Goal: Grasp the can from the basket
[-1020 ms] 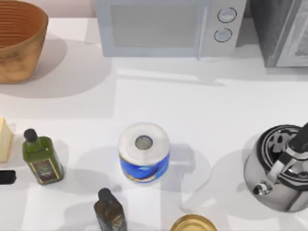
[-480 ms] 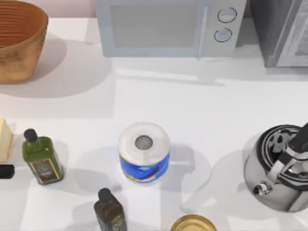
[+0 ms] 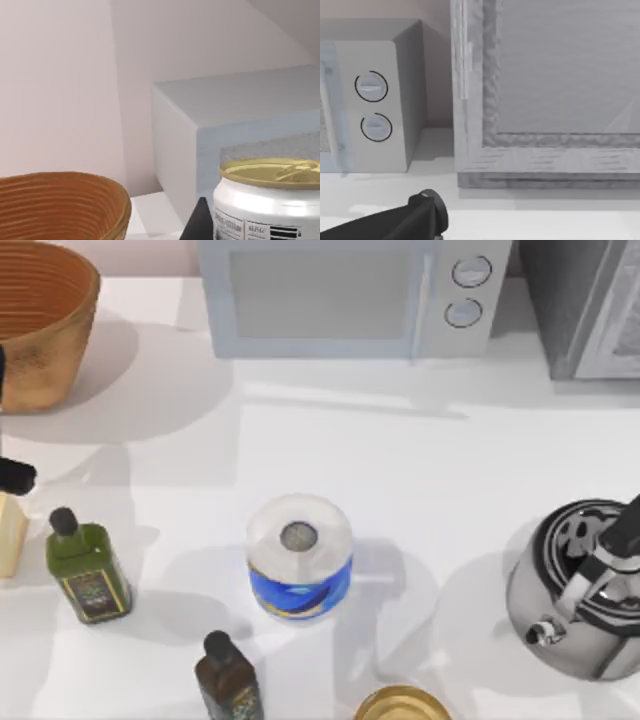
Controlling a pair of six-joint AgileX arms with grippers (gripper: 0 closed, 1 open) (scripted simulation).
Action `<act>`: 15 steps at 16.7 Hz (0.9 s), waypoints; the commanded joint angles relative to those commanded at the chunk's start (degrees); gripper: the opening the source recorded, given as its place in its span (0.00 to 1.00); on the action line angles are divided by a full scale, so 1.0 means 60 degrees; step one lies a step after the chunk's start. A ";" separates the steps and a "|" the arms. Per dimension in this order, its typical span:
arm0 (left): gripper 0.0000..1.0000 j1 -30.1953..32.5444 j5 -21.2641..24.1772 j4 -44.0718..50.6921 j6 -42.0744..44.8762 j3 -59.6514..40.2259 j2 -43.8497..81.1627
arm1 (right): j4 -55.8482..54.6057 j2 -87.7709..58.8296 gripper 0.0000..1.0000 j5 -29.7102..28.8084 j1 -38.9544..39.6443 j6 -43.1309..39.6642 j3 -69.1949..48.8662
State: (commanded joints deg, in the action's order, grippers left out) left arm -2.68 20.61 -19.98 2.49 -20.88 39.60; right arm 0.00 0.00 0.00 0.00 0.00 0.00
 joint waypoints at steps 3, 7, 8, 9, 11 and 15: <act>0.00 0.0035 0.1705 -0.1472 0.0125 -0.1486 0.2871 | 0.0000 0.0000 1.00 0.0000 0.0000 0.0000 0.0000; 0.00 0.0174 0.4150 -0.3522 0.0274 -0.3525 0.6923 | 0.0000 0.0000 1.00 0.0000 0.0000 0.0000 0.0000; 0.00 0.0223 0.4762 -0.4031 0.0307 -0.4021 0.7934 | 0.0000 0.0000 1.00 0.0000 0.0000 0.0000 0.0000; 0.00 0.0280 0.5364 -0.4530 0.0339 -0.4498 0.8929 | 0.0000 0.0000 1.00 0.0000 0.0000 0.0000 0.0000; 0.00 0.0415 0.6524 -0.5489 0.0392 -0.5395 1.0849 | 0.0000 0.0000 1.00 0.0000 0.0000 0.0000 0.0000; 0.00 0.0777 0.8570 -0.7163 0.0454 -0.6820 1.4212 | 0.0000 0.0000 1.00 0.0000 0.0000 0.0000 0.0000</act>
State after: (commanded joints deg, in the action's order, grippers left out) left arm 1.98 72.03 -62.96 5.21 -61.80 124.88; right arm 0.00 0.00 0.00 0.00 0.00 0.00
